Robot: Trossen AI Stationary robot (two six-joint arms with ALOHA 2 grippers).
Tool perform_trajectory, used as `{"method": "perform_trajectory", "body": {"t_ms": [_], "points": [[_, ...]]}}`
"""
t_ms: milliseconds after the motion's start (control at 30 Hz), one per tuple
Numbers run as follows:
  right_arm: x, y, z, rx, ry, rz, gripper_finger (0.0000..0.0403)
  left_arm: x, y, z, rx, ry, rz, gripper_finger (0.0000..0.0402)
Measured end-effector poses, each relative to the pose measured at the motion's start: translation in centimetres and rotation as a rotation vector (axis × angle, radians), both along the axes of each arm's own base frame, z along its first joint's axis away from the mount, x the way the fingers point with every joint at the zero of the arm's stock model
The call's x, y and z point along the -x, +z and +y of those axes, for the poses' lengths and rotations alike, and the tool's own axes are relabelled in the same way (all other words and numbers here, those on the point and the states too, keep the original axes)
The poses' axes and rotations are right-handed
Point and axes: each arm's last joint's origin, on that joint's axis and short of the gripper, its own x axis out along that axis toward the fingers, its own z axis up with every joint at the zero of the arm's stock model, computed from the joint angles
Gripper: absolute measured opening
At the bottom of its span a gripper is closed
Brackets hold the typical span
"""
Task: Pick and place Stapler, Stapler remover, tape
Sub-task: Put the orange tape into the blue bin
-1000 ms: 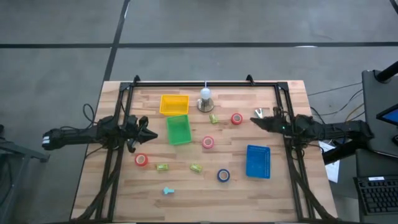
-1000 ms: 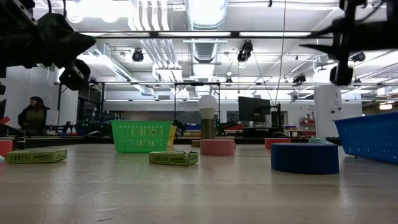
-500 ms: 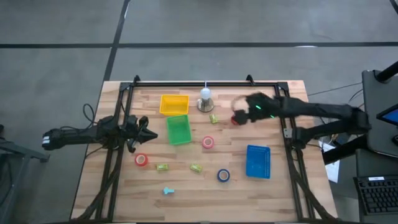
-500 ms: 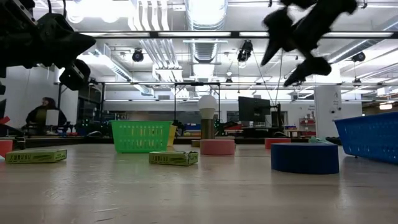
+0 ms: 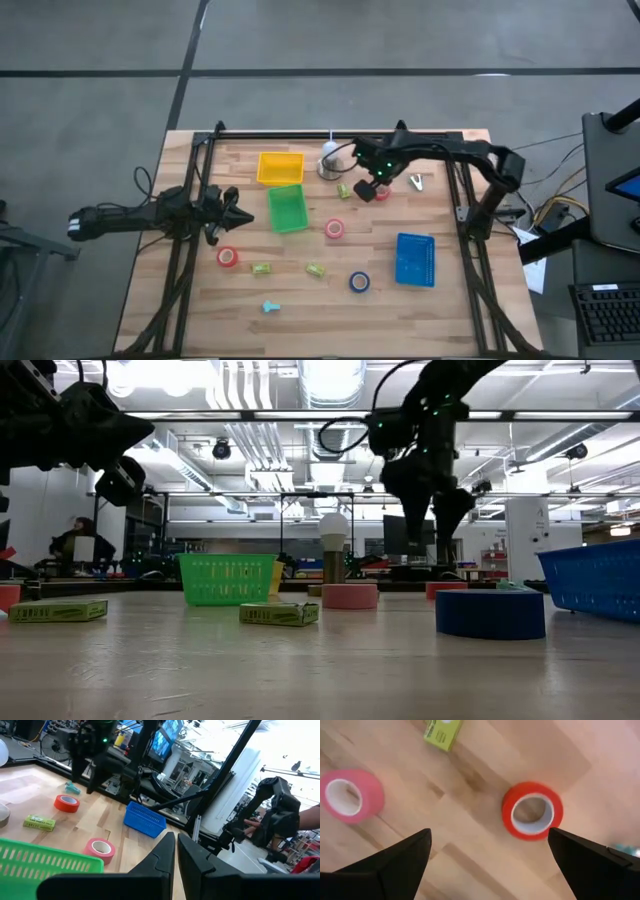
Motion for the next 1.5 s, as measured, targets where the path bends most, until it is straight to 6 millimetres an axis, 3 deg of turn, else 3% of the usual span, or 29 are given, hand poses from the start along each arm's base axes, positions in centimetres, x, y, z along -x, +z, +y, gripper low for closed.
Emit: {"method": "perform_trajectory", "body": {"t_ms": [400, 633, 1000, 1333, 1500], "points": [[1.4, -2.3, -3.3, -0.013, -0.016, 0.057, 0.0396, 0.0, 0.0, 0.0, 0.000, 0.000, -0.004, 0.0023], [1.3, -4.0, -3.4, -0.056, -0.021, 0.012, 0.0396, 0.0, 0.0, 0.0, 0.000, 0.000, -0.003, 0.0023], [1.5, -7.2, -3.3, -0.083, -0.014, 0.089, 0.0396, 0.0, 0.0, 0.0, 0.000, 0.000, 0.000, 0.0023], [1.9, -7.7, -2.8, -0.068, 0.027, 0.123, 0.0394, 0.0, 0.0, 0.0, 0.000, 0.000, -0.001, 0.0023], [1.5, -7.5, -3.0, -0.039, 0.035, 0.117, 0.0370, 0.0, 0.0, 0.0, 0.000, 0.002, -0.003, 0.0023]]}}
